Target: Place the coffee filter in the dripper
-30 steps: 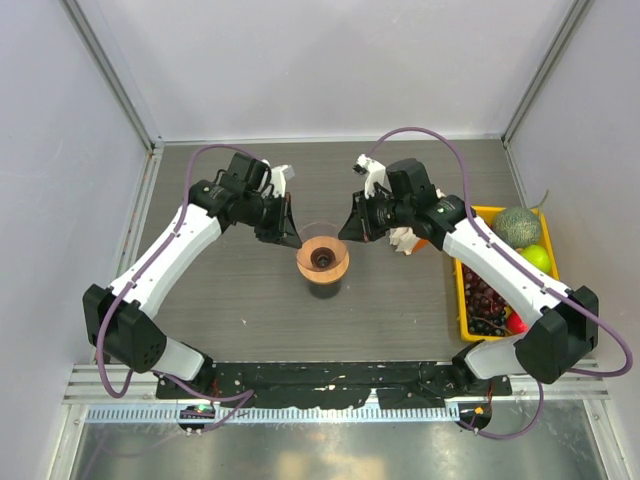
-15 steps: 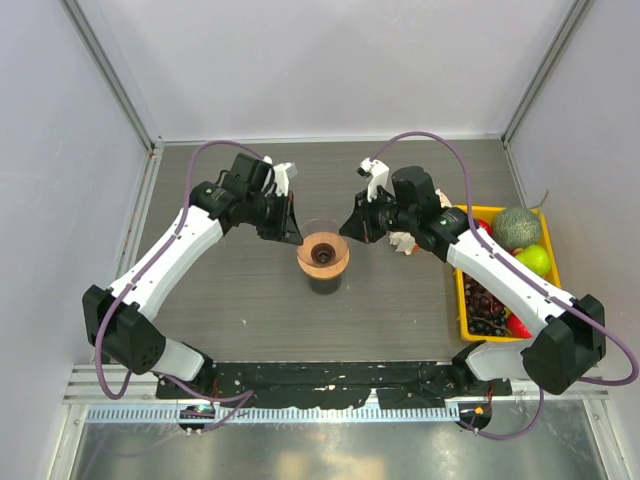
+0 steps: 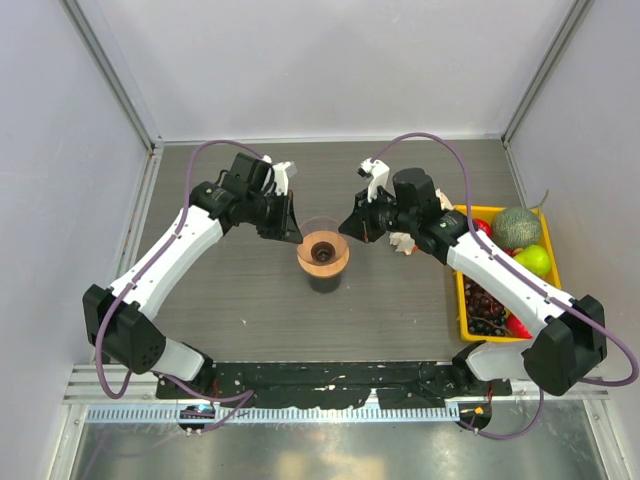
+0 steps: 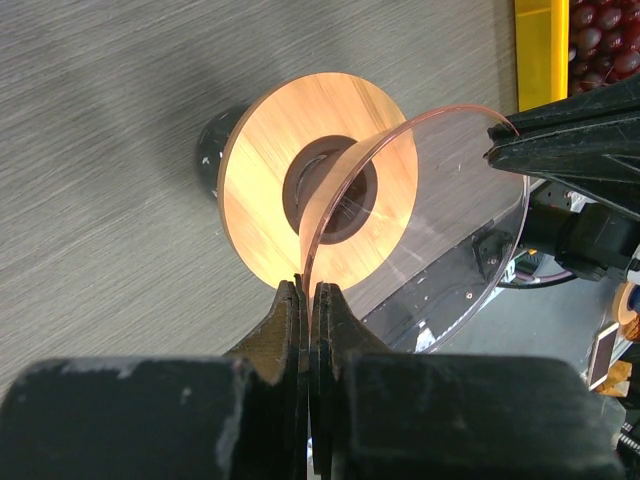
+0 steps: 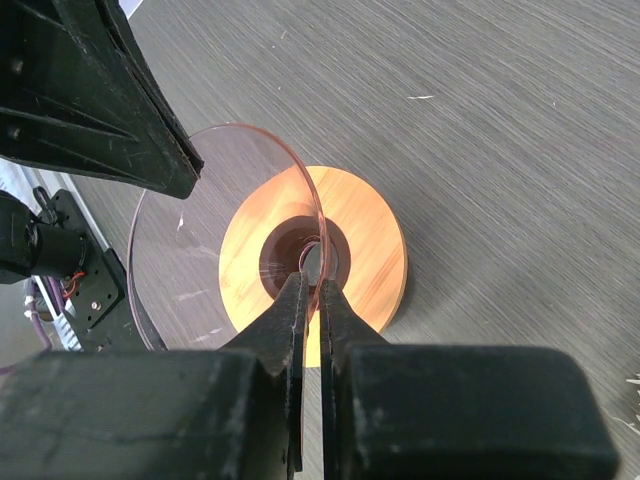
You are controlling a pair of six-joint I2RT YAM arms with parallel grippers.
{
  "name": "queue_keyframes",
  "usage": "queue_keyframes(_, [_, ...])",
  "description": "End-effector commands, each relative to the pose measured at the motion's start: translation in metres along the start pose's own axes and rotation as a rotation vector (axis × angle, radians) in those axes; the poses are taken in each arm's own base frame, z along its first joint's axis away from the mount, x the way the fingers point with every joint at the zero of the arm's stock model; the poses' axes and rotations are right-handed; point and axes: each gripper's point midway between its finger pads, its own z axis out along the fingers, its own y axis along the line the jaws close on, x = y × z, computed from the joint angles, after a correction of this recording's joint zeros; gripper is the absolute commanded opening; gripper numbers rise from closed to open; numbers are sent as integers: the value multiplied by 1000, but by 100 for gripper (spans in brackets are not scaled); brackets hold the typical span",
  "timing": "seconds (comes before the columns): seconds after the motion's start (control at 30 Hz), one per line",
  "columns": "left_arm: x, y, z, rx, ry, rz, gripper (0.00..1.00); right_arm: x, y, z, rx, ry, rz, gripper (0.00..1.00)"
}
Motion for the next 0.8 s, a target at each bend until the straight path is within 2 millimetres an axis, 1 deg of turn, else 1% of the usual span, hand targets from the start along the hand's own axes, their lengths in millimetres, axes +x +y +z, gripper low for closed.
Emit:
queue_keyframes(0.0, [19,34,33,-98,90,40,0,88,-31,11,81,269,22,5])
queue_keyframes(0.17, [20,33,36,-92,102,30,0,97,-34,12,83,292,20,5])
queue_keyframes(0.33, [30,44,46,-122,144,21,0,90,-32,14,76,281,18,5])
queue_keyframes(0.47, [35,50,53,-131,161,15,0,90,-32,17,70,288,27,5])
queue_keyframes(0.57, [35,53,54,-149,163,20,0,95,-35,19,72,301,30,5])
queue_keyframes(0.77, [24,45,48,-142,127,51,0,105,-44,19,82,311,25,5])
